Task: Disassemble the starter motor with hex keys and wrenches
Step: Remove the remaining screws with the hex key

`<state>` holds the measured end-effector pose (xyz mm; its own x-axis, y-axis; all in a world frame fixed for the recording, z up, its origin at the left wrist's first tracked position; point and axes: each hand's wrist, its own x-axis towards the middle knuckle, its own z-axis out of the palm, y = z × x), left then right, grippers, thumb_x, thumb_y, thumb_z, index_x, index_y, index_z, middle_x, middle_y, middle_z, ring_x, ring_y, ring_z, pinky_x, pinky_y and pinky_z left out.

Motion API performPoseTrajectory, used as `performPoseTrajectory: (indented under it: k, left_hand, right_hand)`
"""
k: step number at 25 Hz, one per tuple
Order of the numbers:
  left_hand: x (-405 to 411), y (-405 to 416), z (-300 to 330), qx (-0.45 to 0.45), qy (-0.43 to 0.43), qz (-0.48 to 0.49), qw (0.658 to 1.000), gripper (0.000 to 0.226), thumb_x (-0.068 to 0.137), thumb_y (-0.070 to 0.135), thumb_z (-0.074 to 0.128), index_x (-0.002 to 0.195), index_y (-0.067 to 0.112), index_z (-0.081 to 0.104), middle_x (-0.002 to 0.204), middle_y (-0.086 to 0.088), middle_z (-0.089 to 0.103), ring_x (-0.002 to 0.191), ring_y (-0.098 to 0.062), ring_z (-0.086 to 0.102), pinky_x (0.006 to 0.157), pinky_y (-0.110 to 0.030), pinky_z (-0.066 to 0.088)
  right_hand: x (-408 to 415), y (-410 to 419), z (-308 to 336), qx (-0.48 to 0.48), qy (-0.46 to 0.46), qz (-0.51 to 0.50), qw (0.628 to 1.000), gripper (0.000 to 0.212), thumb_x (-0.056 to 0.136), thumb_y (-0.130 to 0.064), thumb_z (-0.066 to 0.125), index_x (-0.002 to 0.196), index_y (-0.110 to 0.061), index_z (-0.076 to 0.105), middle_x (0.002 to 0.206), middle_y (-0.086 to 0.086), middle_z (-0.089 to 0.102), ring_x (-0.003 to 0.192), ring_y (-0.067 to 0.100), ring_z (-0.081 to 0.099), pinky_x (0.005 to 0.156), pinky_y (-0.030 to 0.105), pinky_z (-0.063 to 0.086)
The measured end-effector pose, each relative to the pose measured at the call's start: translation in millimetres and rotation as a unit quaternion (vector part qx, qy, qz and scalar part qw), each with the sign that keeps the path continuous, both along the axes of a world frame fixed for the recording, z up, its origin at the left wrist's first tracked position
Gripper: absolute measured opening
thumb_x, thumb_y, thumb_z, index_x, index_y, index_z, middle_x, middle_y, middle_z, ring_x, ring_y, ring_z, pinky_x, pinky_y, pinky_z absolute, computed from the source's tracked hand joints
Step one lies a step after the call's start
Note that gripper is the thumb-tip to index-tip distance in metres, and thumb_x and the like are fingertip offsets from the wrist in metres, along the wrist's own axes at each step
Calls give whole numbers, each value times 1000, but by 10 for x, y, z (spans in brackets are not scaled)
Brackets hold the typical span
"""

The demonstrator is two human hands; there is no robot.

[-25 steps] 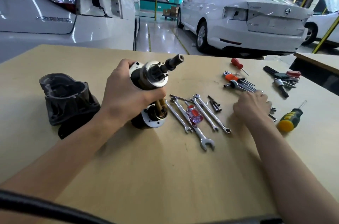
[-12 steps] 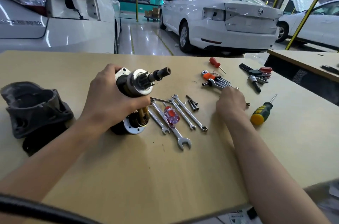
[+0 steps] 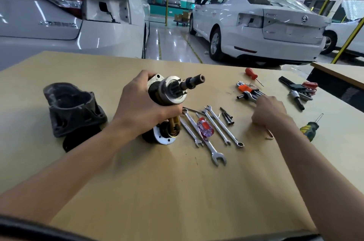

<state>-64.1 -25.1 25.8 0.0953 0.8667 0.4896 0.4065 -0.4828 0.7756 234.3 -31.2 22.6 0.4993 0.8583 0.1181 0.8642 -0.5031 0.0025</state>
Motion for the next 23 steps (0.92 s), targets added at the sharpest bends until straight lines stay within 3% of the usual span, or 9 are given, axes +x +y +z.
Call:
performPoseTrajectory:
  k: [1,3,5,7,8,10,12,15,23]
  left_hand:
    - [-42,5,6,2,-12,-1,1000,69,43,45,79,104,22,56,90,13,65,85,-4,61,71,-10,44]
    - [-137,4,13,9,-38,1,999,69,47,42,80,107,17,57,90,13,65,84,-3,62,75,-15,48]
    - [-246,-26,3,23,-60,-20,998,63,52,37,80,106,14,56,88,14,65,79,6,62,71,-10,47]
    - [-344,-80,-10,34,-70,-54,996,62,54,33,81,106,12,54,87,13,64,78,8,61,69,-6,45]
    - [-396,-104,-23,38,-75,-67,994,65,54,35,82,106,11,53,88,12,63,79,7,62,70,-7,45]
    - [-485,-123,-48,38,-90,-84,992,68,54,41,77,108,9,52,90,10,63,82,3,63,72,-10,47]
    - [-547,-107,-69,29,-105,-94,990,68,55,43,72,107,3,53,87,5,63,81,-2,63,73,-13,47]
    - [-611,-58,-86,20,-120,-99,988,65,58,44,69,96,-7,53,76,7,60,71,-3,60,69,-15,45]
    - [-642,-14,-121,15,-115,-109,987,51,60,43,70,84,3,49,64,17,58,65,-1,57,67,-12,43]
  right_hand:
    - [-5,-20,30,-7,10,6,1000,3,86,0,53,88,-1,55,93,14,55,79,26,48,63,25,35]
    - [-7,-25,69,-15,45,7,999,21,84,-2,59,69,-6,45,81,11,51,66,20,43,51,26,30]
    - [-40,-31,154,31,90,28,995,25,83,-5,65,64,-5,47,71,14,54,58,19,43,47,25,29]
    - [-154,-52,307,146,238,73,958,16,84,-6,67,71,0,61,56,9,58,49,15,53,43,21,37]
    - [-281,-66,395,200,362,102,905,11,85,-4,66,75,2,67,54,6,61,45,11,58,43,17,44]
    - [-628,-102,553,240,599,182,742,18,85,3,61,73,-1,74,61,7,65,51,10,65,53,17,54]
    - [-976,-147,562,212,735,252,592,21,78,3,60,67,-5,76,67,8,69,60,13,69,62,23,57]
    - [-1295,-200,360,188,818,263,475,16,76,-5,57,74,-4,73,80,16,73,68,17,71,64,26,58]
    - [-1617,-350,55,202,823,254,466,10,84,-14,52,87,-4,52,71,15,68,54,18,63,57,28,56]
